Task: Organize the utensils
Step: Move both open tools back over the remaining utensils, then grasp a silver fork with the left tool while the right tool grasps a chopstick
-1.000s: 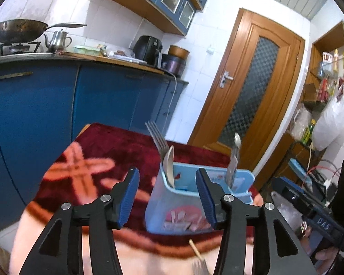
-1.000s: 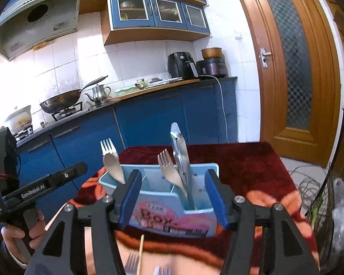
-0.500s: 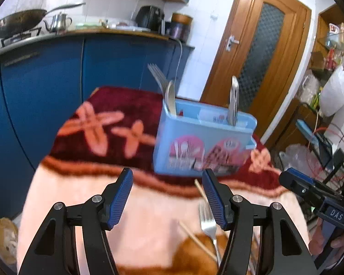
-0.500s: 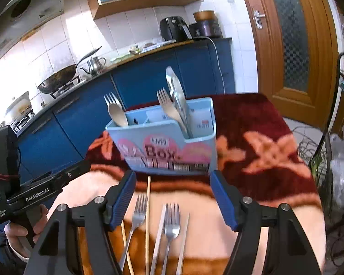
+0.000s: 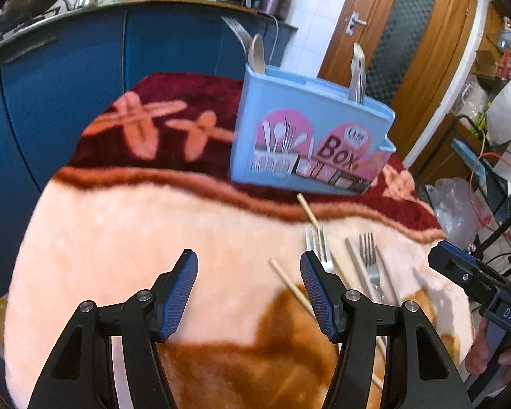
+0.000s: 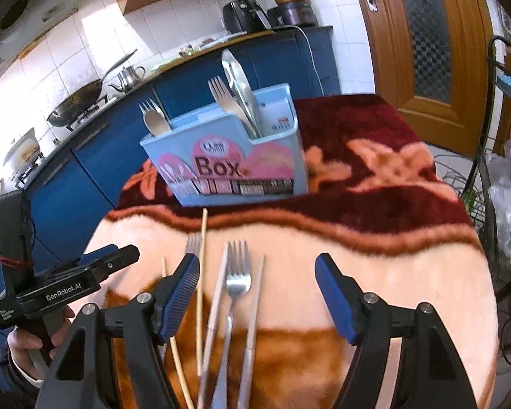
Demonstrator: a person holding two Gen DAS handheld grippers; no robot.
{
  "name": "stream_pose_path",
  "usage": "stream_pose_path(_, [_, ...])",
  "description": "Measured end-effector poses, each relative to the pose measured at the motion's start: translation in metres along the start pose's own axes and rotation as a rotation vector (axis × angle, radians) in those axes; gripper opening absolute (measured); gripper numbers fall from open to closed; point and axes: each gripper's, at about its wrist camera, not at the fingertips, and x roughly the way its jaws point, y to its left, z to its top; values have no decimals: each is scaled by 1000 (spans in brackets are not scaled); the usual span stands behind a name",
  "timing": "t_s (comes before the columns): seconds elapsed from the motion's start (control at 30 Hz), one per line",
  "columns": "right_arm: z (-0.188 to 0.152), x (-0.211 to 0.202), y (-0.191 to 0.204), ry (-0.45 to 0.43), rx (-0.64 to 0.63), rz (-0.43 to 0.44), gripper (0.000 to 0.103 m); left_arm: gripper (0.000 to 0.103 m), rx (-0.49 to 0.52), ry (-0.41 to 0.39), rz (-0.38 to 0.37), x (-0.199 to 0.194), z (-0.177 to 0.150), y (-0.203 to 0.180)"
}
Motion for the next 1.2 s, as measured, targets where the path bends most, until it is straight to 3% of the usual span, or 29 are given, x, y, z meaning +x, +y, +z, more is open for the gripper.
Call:
stream_pose_path(0.33, [-16,17,-1,103,-16,-33,71,64,1,49,21,4,-9,1])
stream_pose_path(0.57, [-17,31,4,198,-54,-73,37,65,21,63,31,3,-14,-2])
stream_pose_path(0.8, [-12,40,14,248,-141,-106,27,69,34,85,21,4,-18,-6])
stream_pose_path(0.87, [-12,42,15,249,-152,-95,10,69,37,91,17,3,-19,-7])
stream_pose_path(1.07, [-6,35,0,229,-93,-91,7,69,65,103,4,5,-19,-19])
stream_pose_path(1.2, [-6,31,-11,226,-76,-92,7,69,63,125,-48,8,-20,-26])
